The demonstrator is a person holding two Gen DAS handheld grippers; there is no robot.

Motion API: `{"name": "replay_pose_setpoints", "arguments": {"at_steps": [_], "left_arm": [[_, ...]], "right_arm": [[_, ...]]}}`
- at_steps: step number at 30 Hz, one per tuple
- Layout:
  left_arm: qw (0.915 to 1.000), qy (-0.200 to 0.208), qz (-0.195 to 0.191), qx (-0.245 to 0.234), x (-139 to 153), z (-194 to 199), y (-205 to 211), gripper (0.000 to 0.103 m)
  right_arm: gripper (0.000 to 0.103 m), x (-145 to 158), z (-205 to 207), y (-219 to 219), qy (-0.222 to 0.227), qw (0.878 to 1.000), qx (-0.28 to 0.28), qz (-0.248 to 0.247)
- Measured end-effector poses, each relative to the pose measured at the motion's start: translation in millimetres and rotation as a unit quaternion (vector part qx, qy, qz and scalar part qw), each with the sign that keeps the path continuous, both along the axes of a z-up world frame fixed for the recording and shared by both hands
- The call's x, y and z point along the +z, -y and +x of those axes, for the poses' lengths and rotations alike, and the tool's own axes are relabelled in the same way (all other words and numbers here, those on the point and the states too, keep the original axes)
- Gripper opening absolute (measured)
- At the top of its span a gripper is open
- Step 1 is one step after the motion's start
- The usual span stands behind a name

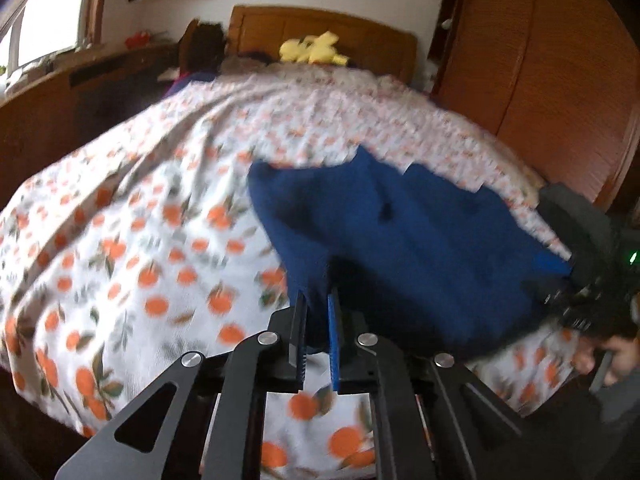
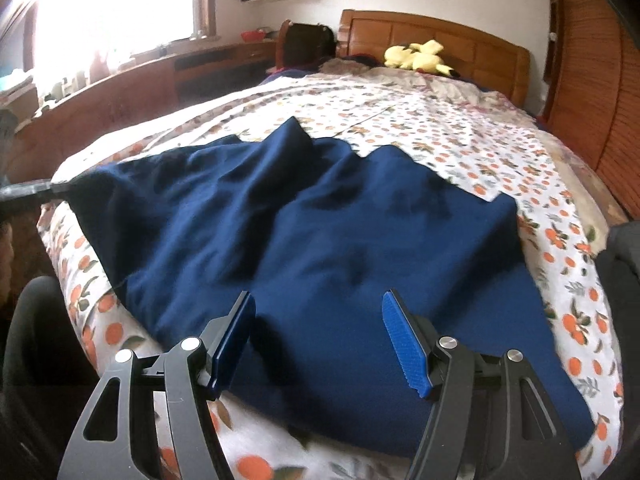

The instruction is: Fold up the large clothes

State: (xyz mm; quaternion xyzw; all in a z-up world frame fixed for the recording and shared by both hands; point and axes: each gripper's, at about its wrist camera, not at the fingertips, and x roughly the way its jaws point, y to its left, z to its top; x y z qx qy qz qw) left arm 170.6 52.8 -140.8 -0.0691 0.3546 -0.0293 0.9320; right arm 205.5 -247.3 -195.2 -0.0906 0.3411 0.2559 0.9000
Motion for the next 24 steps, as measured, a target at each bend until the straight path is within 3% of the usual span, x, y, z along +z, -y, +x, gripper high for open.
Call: {"name": "replay_pose_setpoints", "arguments": {"at_steps": [5,9,15,24], "left_arm": [[0.9982,0.044,0.016,-0.036,45,16,52,0.006],[0.9948,0.07,0.017,-0.073,64,31,102,0.005],[0.9883,0.072,0.022,-0.133,58,59,186,0.004],[0.9701,0.072,0.019,-0.231,51,78,294,0.003]], "right_arm": [[0.063,2,-5,35,0.004,1.0,-0.025,0.011],[0.063,6,-12,65,0.013,0.998,-0.051,0.027],[0.063,5,-20,105,0.01,0.996,-0.07,0.054],[0.061,-9,-25,149,0.0,0.993,-0.103,0.065]]}}
